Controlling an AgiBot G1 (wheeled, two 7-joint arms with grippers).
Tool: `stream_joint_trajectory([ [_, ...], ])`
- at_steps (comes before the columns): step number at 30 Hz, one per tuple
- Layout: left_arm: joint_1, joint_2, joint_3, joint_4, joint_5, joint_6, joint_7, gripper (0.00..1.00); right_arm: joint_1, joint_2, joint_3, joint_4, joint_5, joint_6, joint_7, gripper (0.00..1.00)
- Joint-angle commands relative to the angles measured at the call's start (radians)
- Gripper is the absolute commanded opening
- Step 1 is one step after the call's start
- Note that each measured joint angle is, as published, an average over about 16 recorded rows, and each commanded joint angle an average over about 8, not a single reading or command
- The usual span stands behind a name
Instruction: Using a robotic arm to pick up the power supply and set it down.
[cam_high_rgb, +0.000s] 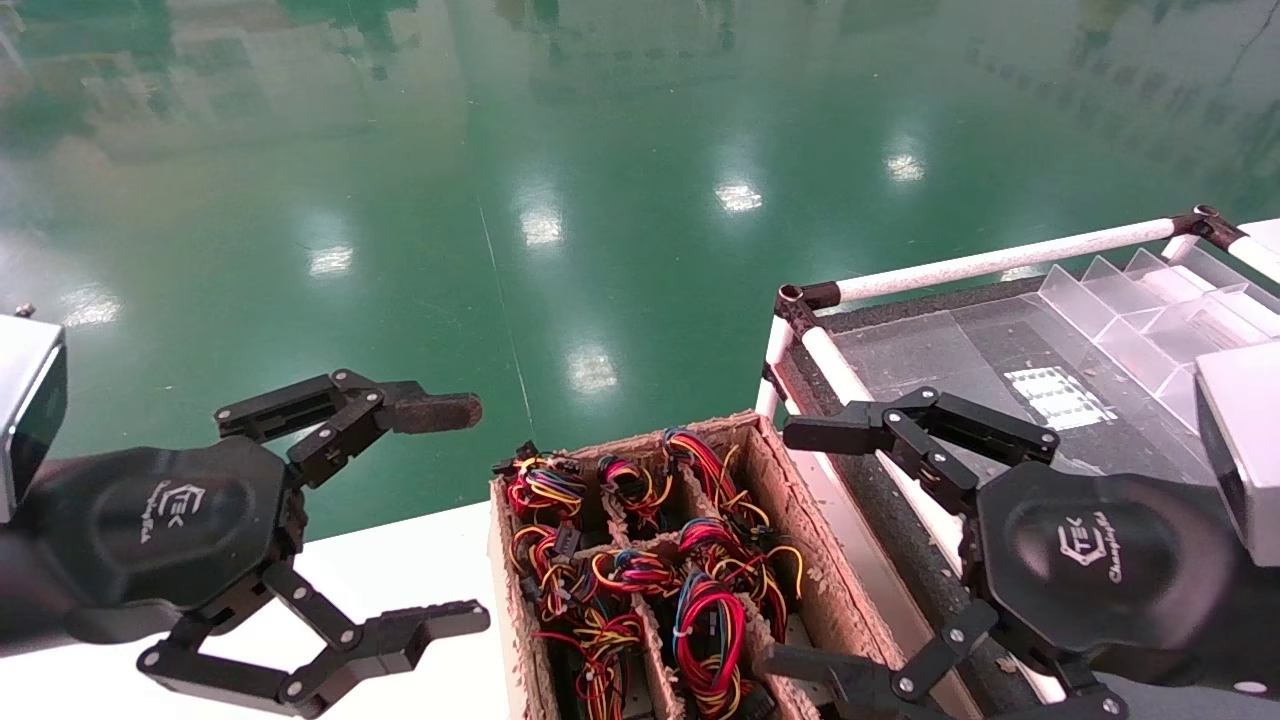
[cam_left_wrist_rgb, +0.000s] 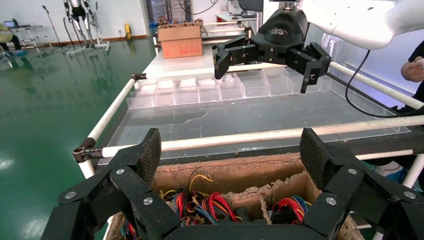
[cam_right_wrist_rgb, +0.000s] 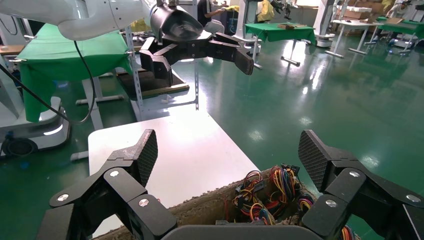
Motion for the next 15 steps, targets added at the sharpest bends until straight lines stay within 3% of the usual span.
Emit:
stream_joint_trajectory([
  [1, 0.0, 0.0, 0.0, 0.0, 0.0, 0.0, 0.0, 1.0, 0.0, 0.0, 0.0, 0.0, 0.0, 0.0, 0.0, 1.0],
  [4, 0.0, 0.0, 0.0, 0.0, 0.0, 0.0, 0.0, 0.69, 0.0, 0.0, 0.0, 0.0, 0.0, 0.0, 0.0, 1.0],
  [9, 0.0, 0.0, 0.0, 0.0, 0.0, 0.0, 0.0, 0.07, 0.0, 0.0, 0.0, 0.0, 0.0, 0.0, 0.0, 1.0],
  [10, 0.0, 0.0, 0.0, 0.0, 0.0, 0.0, 0.0, 0.0, 0.0, 0.0, 0.0, 0.0, 0.0, 0.0, 0.0, 1.0],
  [15, 0.0, 0.0, 0.0, 0.0, 0.0, 0.0, 0.0, 0.0, 0.0, 0.0, 0.0, 0.0, 0.0, 0.0, 0.0, 1.0],
])
